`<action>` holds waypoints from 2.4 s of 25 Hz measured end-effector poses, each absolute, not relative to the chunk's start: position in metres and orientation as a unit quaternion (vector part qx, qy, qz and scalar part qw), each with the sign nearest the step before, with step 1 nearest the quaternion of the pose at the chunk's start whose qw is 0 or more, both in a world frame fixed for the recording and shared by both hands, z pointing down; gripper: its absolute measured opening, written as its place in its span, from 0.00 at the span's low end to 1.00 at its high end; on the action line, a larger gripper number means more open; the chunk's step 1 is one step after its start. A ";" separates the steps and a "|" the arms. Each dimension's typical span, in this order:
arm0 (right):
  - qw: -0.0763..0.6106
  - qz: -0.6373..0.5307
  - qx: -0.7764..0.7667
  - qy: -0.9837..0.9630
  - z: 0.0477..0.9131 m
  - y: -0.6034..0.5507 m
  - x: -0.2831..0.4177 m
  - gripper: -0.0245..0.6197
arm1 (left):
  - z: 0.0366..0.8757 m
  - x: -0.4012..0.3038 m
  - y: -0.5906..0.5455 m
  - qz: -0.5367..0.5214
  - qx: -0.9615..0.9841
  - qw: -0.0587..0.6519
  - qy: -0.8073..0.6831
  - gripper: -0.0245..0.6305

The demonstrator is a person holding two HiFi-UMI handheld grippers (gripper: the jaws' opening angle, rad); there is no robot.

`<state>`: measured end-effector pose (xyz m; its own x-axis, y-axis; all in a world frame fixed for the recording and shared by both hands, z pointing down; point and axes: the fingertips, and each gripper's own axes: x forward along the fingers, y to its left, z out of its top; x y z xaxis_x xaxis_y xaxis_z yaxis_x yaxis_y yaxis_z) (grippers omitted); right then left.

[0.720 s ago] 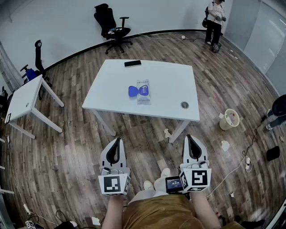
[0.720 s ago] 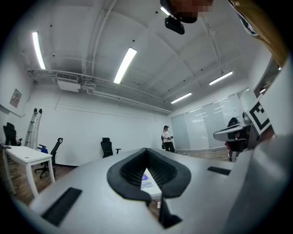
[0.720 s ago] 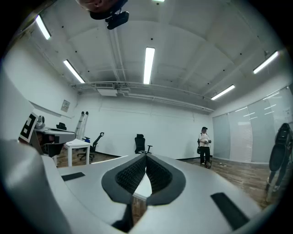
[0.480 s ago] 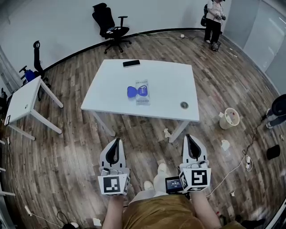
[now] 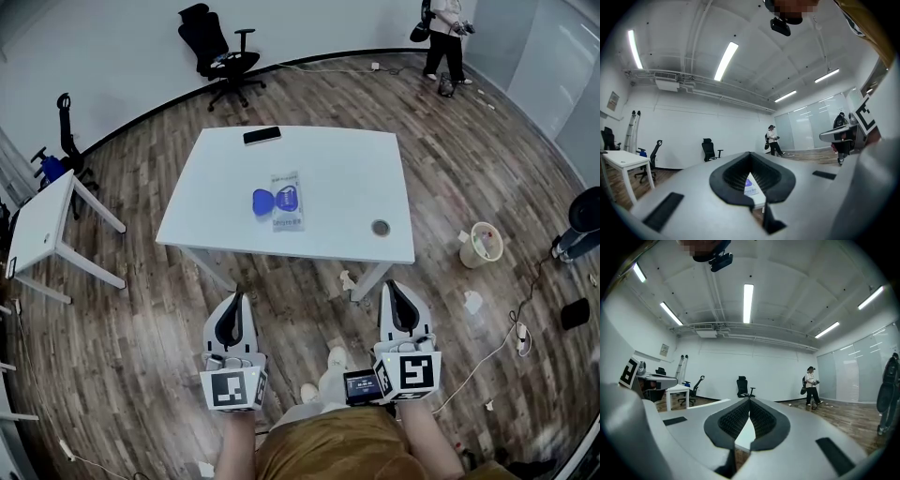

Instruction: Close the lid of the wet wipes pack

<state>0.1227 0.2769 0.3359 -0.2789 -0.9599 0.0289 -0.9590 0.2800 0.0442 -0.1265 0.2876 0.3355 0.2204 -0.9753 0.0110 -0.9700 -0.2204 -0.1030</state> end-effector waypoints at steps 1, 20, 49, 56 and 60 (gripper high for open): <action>0.025 -0.008 0.600 -0.799 0.337 0.269 0.126 0.05 | 0.336 -0.124 0.280 -0.037 -0.780 0.036 0.624 0.05; 0.010 0.001 0.589 -0.808 0.338 0.155 0.167 0.05 | 0.326 -0.077 0.172 -0.046 -0.771 0.051 0.633 0.05; 0.033 0.012 0.598 -0.801 0.350 0.000 0.121 0.05 | 0.362 -0.128 0.004 -0.061 -0.776 0.010 0.628 0.05; 0.051 0.022 0.614 -0.787 0.364 -0.020 0.107 0.05 | 0.387 -0.150 -0.028 -0.073 -0.785 -0.009 0.615 0.05; 0.062 0.030 0.618 -0.783 0.376 -0.027 0.100 0.05 | 0.398 -0.166 -0.041 -0.075 -0.785 -0.015 0.615 0.05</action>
